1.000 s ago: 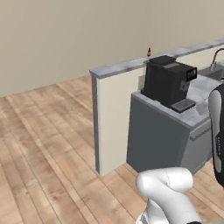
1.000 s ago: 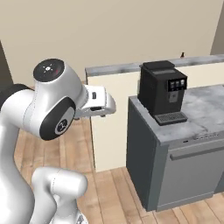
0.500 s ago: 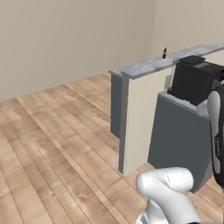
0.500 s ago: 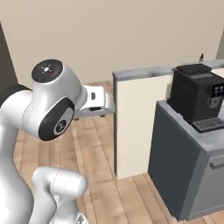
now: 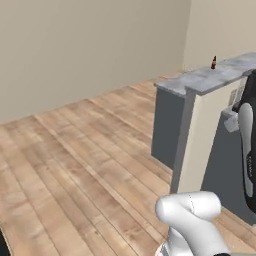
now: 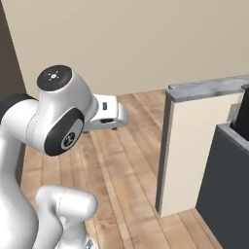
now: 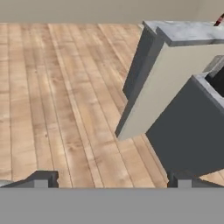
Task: Place the large bottle from the dining counter next to the other large bottle outside the sink, and place the small bottle from the dining counter next to the other small bottle inside the sink.
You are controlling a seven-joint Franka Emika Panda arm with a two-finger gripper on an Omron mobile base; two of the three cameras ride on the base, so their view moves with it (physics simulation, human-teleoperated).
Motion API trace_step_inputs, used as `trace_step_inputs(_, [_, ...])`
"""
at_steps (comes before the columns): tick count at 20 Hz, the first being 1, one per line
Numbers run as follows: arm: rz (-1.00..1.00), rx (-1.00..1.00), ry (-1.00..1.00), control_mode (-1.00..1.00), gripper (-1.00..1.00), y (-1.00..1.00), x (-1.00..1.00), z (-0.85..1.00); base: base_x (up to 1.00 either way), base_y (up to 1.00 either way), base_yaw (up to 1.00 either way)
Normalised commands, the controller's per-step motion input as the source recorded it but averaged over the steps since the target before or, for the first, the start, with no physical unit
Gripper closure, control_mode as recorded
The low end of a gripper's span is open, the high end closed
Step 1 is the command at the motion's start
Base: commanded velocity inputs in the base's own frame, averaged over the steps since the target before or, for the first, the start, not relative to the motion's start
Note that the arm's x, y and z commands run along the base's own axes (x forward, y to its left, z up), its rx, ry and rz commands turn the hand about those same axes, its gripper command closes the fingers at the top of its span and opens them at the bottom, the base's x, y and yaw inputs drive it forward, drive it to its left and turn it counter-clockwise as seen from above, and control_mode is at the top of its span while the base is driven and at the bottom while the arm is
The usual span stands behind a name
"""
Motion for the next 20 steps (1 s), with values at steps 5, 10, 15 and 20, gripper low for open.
trace_step_inputs(5, [0.00, 0.00, 0.00, 1.00, -1.00, 0.00, 0.00, 0.00, 0.65, 0.81, -0.09])
trace_step_inputs(10, [0.00, 0.00, 0.00, 1.00, -1.00, 0.00, 0.00, 0.00, 0.77, 0.76, -0.09])
trace_step_inputs(15, [0.00, 0.00, 0.00, 1.00, -1.00, 0.00, 0.00, 0.00, 0.81, 0.73, -0.08])
trace_step_inputs(20, [0.00, 0.00, 0.00, 1.00, -1.00, 0.00, 0.00, 0.00, 0.88, 0.66, -0.09])
